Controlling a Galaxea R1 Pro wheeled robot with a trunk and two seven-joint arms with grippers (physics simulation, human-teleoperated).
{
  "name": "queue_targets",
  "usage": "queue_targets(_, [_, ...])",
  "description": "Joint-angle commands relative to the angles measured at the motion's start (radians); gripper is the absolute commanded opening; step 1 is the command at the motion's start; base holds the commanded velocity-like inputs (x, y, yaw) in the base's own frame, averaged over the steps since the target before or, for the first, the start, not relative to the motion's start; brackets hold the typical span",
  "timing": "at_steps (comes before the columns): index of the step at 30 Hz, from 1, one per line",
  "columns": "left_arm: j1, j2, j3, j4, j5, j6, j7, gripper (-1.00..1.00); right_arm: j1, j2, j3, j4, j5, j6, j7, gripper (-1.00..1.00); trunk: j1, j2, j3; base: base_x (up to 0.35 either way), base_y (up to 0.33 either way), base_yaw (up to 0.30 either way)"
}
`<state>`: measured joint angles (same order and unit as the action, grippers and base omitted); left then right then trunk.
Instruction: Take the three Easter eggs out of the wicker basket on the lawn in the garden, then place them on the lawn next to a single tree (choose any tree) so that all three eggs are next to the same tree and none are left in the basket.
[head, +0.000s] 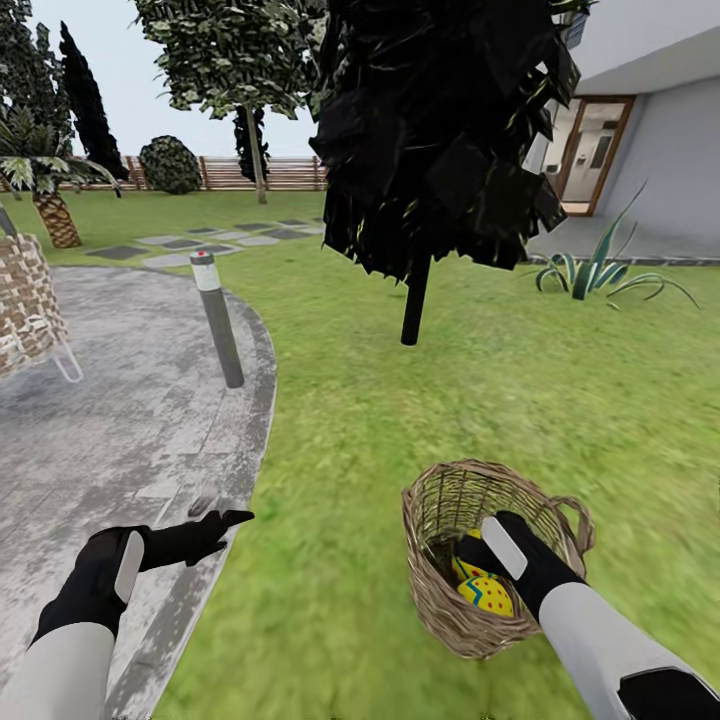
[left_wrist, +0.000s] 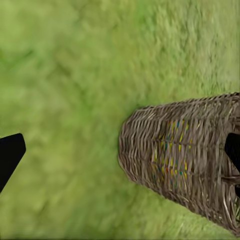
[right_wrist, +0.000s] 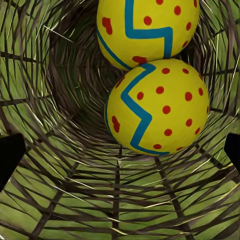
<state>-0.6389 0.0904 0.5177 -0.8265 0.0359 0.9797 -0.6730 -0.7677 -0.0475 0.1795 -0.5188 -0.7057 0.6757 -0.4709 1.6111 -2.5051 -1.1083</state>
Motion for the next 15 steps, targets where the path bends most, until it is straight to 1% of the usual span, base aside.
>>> queue_targets(1, [-0.001,0.000,0.002,0.000,0.004,0.008,0.000,1.00,-0.001,-0.001,0.008,-0.002,-0.011,0.002,-0.009,1.00,0.000,-0.001,-0.005,0.000,0.000,0.000])
queue_targets(4, [-0.001,0.000,0.002,0.000,0.004,0.008,0.000,1.00,-0.001,-0.002,0.008,-0.001,-0.011,0.002,-0.009,1.00,0.002,-0.001,-0.017,0.000,0.000,0.000])
queue_targets(9, [-0.001,0.000,0.002,0.000,0.004,0.008,0.000,1.00,-0.001,-0.002,0.008,-0.001,-0.011,0.002,-0.009,1.00,0.002,-0.001,-0.017,0.000,0.000,0.000])
queue_targets(15, [-0.001,0.000,0.002,0.000,0.004,0.008,0.000,1.00,-0.001,0.000,0.008,-0.001,-0.011,0.002,-0.009,1.00,0.004,-0.003,-0.040,0.000,0.000,0.000])
